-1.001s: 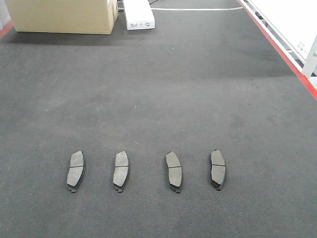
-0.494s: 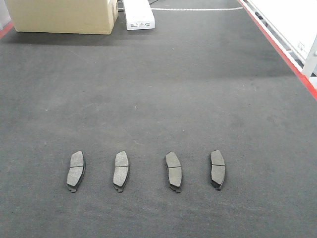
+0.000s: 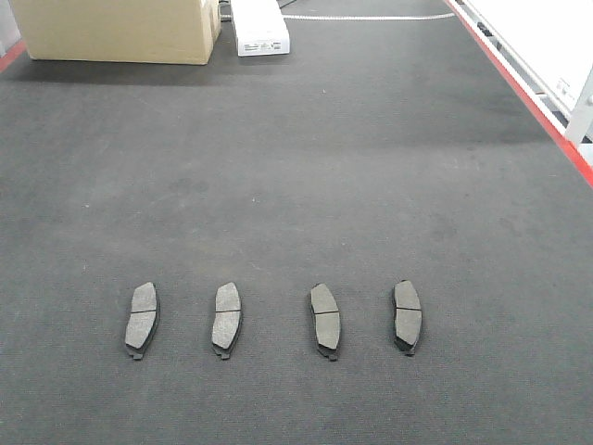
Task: Move and align brake pads A on conveyor
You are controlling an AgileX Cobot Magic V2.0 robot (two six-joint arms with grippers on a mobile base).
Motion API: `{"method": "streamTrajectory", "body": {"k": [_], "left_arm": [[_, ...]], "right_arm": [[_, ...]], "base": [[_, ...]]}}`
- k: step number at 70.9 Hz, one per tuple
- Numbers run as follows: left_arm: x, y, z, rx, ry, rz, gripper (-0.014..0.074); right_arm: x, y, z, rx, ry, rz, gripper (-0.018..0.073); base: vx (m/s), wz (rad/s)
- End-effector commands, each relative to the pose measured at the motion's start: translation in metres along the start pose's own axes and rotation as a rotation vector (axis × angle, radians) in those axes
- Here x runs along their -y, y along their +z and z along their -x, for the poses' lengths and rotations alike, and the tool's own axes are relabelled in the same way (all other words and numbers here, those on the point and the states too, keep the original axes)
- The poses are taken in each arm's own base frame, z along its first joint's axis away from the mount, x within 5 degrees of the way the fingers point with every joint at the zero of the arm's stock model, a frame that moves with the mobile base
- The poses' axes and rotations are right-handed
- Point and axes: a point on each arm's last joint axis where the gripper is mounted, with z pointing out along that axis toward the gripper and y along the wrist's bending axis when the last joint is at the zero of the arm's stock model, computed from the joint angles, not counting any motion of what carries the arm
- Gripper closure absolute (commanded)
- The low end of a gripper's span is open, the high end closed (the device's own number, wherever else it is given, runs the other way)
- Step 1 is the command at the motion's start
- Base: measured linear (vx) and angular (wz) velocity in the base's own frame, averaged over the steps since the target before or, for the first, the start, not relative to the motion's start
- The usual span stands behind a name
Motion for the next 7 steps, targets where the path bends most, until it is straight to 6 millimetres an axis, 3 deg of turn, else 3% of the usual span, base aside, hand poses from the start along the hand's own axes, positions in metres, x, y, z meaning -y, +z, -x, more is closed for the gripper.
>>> {"method": "streamTrajectory", "body": {"k": [1,7], "left_arm": [[0.0001,-0.0017,0.0105,0.096,-0.014,-0.001,0.0603],[0.0001,-0.0017,0.0105,0.096,-0.014,-0.001,0.0603]], "right_arm": [[0.0002,-0.0003,-0.0004,0.059,-0.005,-0.003,0.0562],[0.0002,-0.0003,-0.0004,0.059,-0.005,-0.003,0.0562]], "base": [[0.0,0.0],[0.0,0.0]]}}
